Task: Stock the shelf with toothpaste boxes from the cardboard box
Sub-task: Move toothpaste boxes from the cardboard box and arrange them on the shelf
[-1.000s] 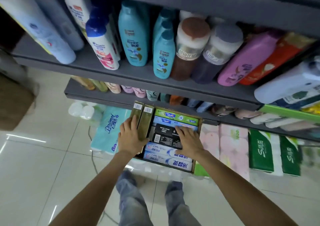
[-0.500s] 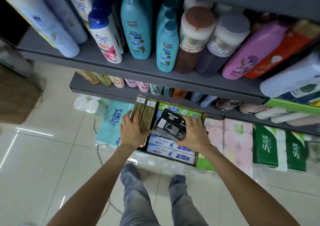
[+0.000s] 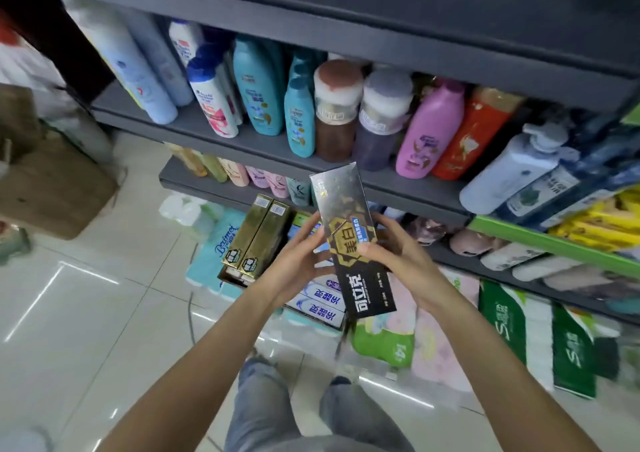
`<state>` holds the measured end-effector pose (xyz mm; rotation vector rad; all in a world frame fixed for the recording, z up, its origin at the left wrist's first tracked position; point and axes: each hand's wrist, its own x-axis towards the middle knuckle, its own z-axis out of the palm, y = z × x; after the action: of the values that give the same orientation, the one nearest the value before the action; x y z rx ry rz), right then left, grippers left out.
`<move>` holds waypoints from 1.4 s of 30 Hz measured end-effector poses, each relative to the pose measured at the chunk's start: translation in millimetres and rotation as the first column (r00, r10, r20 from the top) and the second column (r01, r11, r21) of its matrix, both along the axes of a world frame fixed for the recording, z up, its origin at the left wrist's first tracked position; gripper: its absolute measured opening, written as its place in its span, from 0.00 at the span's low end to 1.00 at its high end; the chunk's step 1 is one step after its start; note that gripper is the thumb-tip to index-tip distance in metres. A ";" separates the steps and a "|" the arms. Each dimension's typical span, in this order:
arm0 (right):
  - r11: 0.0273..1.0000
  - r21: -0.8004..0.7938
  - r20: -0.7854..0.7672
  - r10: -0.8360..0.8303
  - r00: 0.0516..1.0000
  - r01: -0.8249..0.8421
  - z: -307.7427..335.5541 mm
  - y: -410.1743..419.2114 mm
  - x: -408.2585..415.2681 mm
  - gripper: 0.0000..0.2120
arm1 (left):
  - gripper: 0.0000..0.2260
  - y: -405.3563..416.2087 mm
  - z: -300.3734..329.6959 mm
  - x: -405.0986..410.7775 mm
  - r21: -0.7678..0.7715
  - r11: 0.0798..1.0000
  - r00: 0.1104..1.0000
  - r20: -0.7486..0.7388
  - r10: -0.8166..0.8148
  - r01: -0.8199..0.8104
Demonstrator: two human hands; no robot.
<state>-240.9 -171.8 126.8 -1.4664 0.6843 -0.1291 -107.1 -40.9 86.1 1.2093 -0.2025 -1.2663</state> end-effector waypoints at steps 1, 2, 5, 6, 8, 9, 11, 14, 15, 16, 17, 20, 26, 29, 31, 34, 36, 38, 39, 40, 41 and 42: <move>1.000 0.011 0.016 0.006 1.000 -0.006 10.6 -1.6 -6.3 0.21 | 0.23 -3.7 10.1 -7.6 -0.025 1.000 1.000 -0.001 -0.009 0.009; 1.000 0.019 0.026 0.011 1.000 -0.011 20.2 -2.8 -11.9 0.16 | 0.22 -7.3 18.6 -14.7 -0.039 0.999 1.000 0.007 -0.012 0.012; 1.000 -0.007 0.020 0.021 1.000 -0.021 41.4 -4.9 -26.5 0.11 | 0.20 -12.7 37.7 -30.2 -0.015 0.999 0.999 0.033 0.032 -0.031; 0.999 -0.027 0.019 0.020 1.000 -0.019 47.7 -4.2 -30.3 0.10 | 0.22 -13.0 41.3 -33.9 0.005 0.998 0.997 0.047 0.060 -0.060; 0.996 -0.093 0.017 0.004 1.000 -0.003 57.3 -1.5 -37.9 0.09 | 0.23 -12.2 47.4 -38.4 0.039 0.995 0.990 0.112 0.085 -0.090; 0.992 -0.128 0.015 -0.020 1.000 0.022 59.8 -0.4 -43.1 0.09 | 0.18 -10.8 50.9 -39.1 0.046 0.994 0.982 0.162 0.094 -0.103; 0.979 -0.186 0.024 -0.084 0.996 0.087 66.5 2.3 -55.3 0.11 | 0.07 -8.3 63.6 -39.0 0.034 0.992 0.966 0.231 0.113 -0.124; 0.952 -0.265 0.015 -0.156 0.988 0.154 83.9 7.4 -78.4 0.22 | 0.08 -6.1 78.4 -35.1 -0.019 0.991 0.943 0.304 0.133 -0.134; 0.945 -0.279 0.006 -0.178 0.984 0.173 91.7 9.8 -86.6 0.27 | 0.09 -5.6 84.2 -33.8 -0.042 0.992 0.934 0.335 0.126 -0.118; 0.937 -0.287 0.015 -0.202 0.979 0.197 99.1 11.9 -95.5 0.31 | 0.11 -6.2 88.8 -30.9 -0.062 0.994 0.923 0.370 0.110 -0.093; 0.927 -0.294 0.042 -0.232 0.972 0.234 106.3 13.3 -103.8 0.34 | 0.13 -8.6 94.0 -27.9 -0.078 0.995 0.911 0.404 0.085 -0.058; 0.885 -0.279 0.150 -0.343 0.927 0.373 129.1 10.4 -125.7 0.43 | 0.20 -22.0 114.1 -24.2 -0.133 0.990 0.849 0.527 0.036 0.040; 0.781 -0.340 0.319 -0.428 0.846 0.523 177.8 -34.7 -149.5 0.45 | 0.26 -57.1 160.0 -32.1 -0.155 0.978 0.612 0.790 0.038 0.139; 0.747 -0.393 0.407 -0.382 0.830 0.536 202.2 -60.4 -152.1 0.45 | 0.28 -77.9 184.2 -36.8 -0.116 0.978 0.421 0.906 0.033 0.173; 0.729 -0.401 0.456 -0.366 0.811 0.555 213.0 -82.3 -152.6 0.47 | 0.32 -96.7 204.3 -40.5 -0.096 0.978 0.306 0.951 0.036 0.183; 0.719 -0.336 0.554 -0.372 0.745 0.608 222.8 -121.0 -153.5 0.49 | 0.34 -132.4 233.4 -47.7 -0.065 0.983 0.034 0.998 0.060 0.172; 0.747 -0.226 0.610 -0.392 0.688 0.625 227.0 -147.6 -153.3 0.47 | 0.32 -158.1 253.5 -55.8 -0.041 0.988 -0.172 0.983 0.067 0.150; 0.766 -0.115 0.651 -0.423 0.630 0.633 227.9 -174.4 -152.3 0.43 | 0.28 -185.5 268.6 -63.7 -0.034 0.991 -0.242 0.968 0.065 0.133; 0.764 -0.075 0.662 -0.443 0.605 0.641 227.4 -188.2 -151.7 0.40 | 0.27 -198.1 275.3 -67.8 -0.037 0.992 -0.257 0.964 0.068 0.123; 0.759 -0.036 0.671 -0.464 0.579 0.650 226.7 -201.9 -151.0 0.38 | 0.28 -210.4 280.5 -71.1 -0.040 0.993 -0.276 0.959 0.069 0.109; 0.751 -0.008 0.673 -0.484 0.559 0.660 225.8 -215.1 -150.6 0.36 | 0.27 -222.2 284.7 -73.2 -0.040 0.995 -0.298 0.952 0.067 0.095; 0.742 0.001 0.676 -0.495 0.546 0.671 225.1 -227.3 -151.5 0.34 | 0.27 -233.9 287.4 -75.1 -0.032 0.996 -0.322 0.945 0.056 0.077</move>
<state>-392.4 -399.1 351.9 -1.2471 0.5684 -1.2586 -182.2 -274.9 373.5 1.9277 -1.5718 0.2800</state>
